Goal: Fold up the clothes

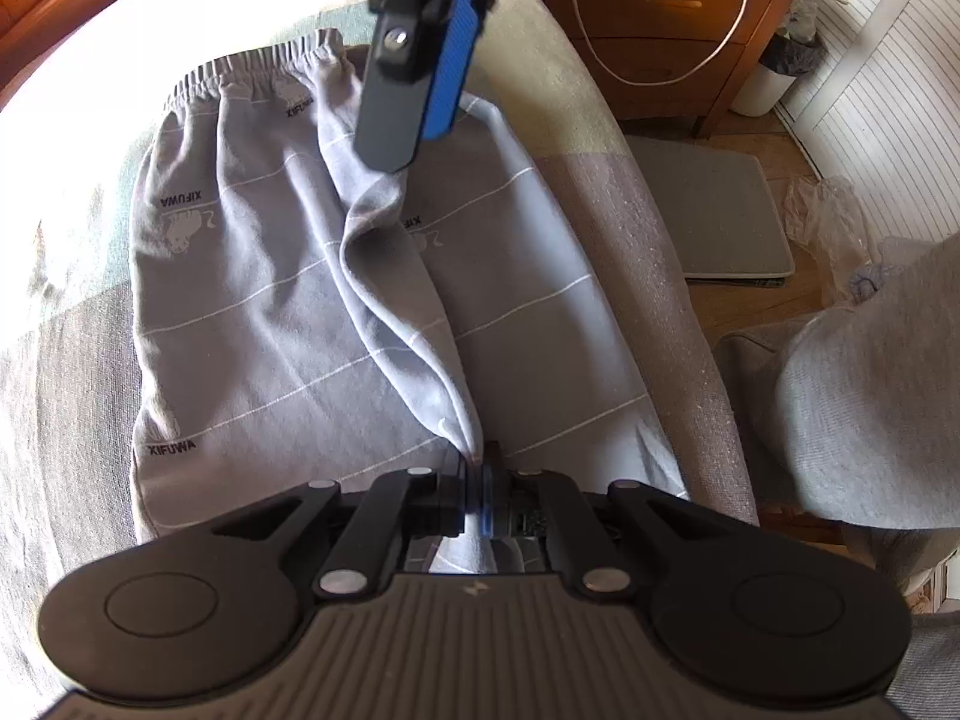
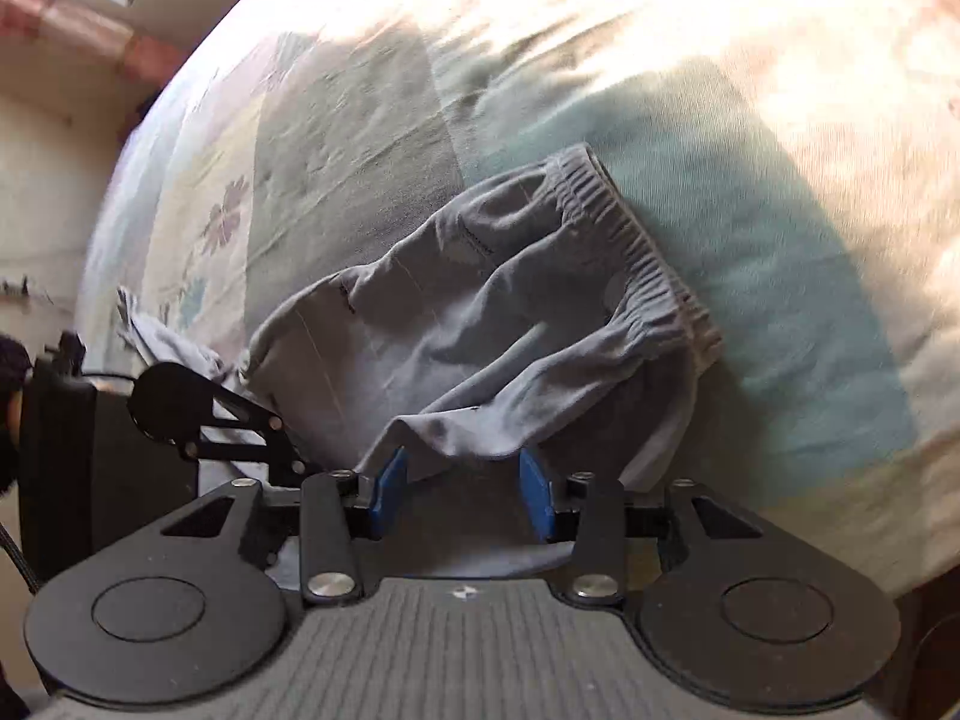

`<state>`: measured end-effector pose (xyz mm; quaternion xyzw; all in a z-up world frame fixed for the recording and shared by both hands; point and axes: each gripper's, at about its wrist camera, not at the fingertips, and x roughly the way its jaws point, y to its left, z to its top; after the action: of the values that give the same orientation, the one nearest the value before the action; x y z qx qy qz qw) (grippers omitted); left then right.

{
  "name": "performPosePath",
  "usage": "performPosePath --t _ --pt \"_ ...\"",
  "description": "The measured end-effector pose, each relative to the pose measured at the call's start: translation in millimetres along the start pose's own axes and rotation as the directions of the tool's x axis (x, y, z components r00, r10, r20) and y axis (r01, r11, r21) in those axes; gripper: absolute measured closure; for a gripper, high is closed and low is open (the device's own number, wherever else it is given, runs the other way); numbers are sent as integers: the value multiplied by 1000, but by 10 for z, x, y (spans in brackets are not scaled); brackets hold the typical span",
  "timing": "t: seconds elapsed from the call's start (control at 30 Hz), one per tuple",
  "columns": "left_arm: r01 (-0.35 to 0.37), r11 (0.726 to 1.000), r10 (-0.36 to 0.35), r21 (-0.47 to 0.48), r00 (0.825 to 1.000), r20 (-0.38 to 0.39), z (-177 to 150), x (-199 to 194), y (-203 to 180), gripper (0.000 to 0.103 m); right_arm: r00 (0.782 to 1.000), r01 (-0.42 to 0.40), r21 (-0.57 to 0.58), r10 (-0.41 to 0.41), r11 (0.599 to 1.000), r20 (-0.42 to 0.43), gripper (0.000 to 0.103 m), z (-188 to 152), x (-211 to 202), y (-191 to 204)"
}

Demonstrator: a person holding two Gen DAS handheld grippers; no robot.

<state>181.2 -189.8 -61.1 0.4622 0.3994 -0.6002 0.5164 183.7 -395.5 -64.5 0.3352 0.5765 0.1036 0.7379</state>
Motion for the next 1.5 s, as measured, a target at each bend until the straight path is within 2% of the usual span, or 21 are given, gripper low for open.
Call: performPosePath --t 0.07,0.13,0.2,0.27,0.37,0.43,0.5,0.57,0.67,0.73,0.9,0.97,1.07,1.13,1.2,1.23,1.27,1.33,1.4,1.43,1.5 --pt "-2 1000 2 -8 1000 12 -19 -2 -3 100 997 -73 175 65 982 50 50 -102 131 -110" --pt "-5 1000 6 -11 1000 25 -40 -7 -9 100 992 -103 287 78 952 99 50 -193 191 -165" --pt "-9 1000 10 -14 999 34 -47 -12 -23 100 990 -93 382 46 919 130 41 -253 248 -205" --pt "-13 1000 14 -24 999 34 -44 -17 -25 100 988 -93 481 20 872 154 39 -307 303 -250" --pt "-32 999 32 -19 999 25 -36 -41 -48 100 979 -127 575 8 808 206 41 -390 334 -253" --pt "-48 999 48 -2 999 18 -28 -46 -74 100 974 -126 597 -16 792 227 50 -405 343 -220" --pt "-59 998 59 7 998 11 -13 -55 -93 100 977 -58 585 -75 809 200 76 -383 378 -154" --pt "-64 998 64 6 998 8 -6 -68 -103 100 978 18 532 -125 847 166 96 -362 398 -52" --pt "-65 998 65 -11 998 18 -14 -104 -101 99 976 94 439 -170 893 137 98 -351 345 96" --pt "-61 998 62 -23 998 29 -12 -123 -112 99 971 142 402 -205 905 120 98 -358 286 144" --pt "-50 999 51 -10 997 56 91 -123 -165 98 953 255 321 -294 912 77 100 -349 214 143" --pt "-38 999 38 -6 997 60 136 -84 -190 93 952 268 321 -300 909 54 100 -349 220 78" --pt "-27 999 29 -25 998 57 178 -32 -201 90 954 268 318 -297 909 44 100 -349 253 45" --pt "-24 999 28 -48 997 72 184 -68 -192 87 949 293 274 -314 916 35 100 -336 266 114" --pt "-11 997 19 -77 994 107 165 -161 -170 74 941 323 220 -337 921 29 99 -331 261 209" --pt "6 996 5 -94 993 116 150 -195 -159 57 939 331 207 -343 921 25 99 -336 257 228" --pt "22 994 -8 -112 992 123 126 -231 -145 49 937 337 199 -348 920 22 99 -342 253 241" --pt "36 988 -16 -152 991 132 56 -303 -128 49 935 345 183 -355 920 21 98 -357 222 288" --pt "35 977 -10 -212 993 121 -38 -365 -104 48 932 352 167 -361 921 25 93 -373 181 344" --pt "37 968 -9 -247 994 113 -97 -393 -79 48 928 361 156 -370 919 33 93 -387 144 388" --pt "47 935 -21 -351 997 79 -266 -440 5 46 917 387 125 -396 913 51 92 -411 66 484"
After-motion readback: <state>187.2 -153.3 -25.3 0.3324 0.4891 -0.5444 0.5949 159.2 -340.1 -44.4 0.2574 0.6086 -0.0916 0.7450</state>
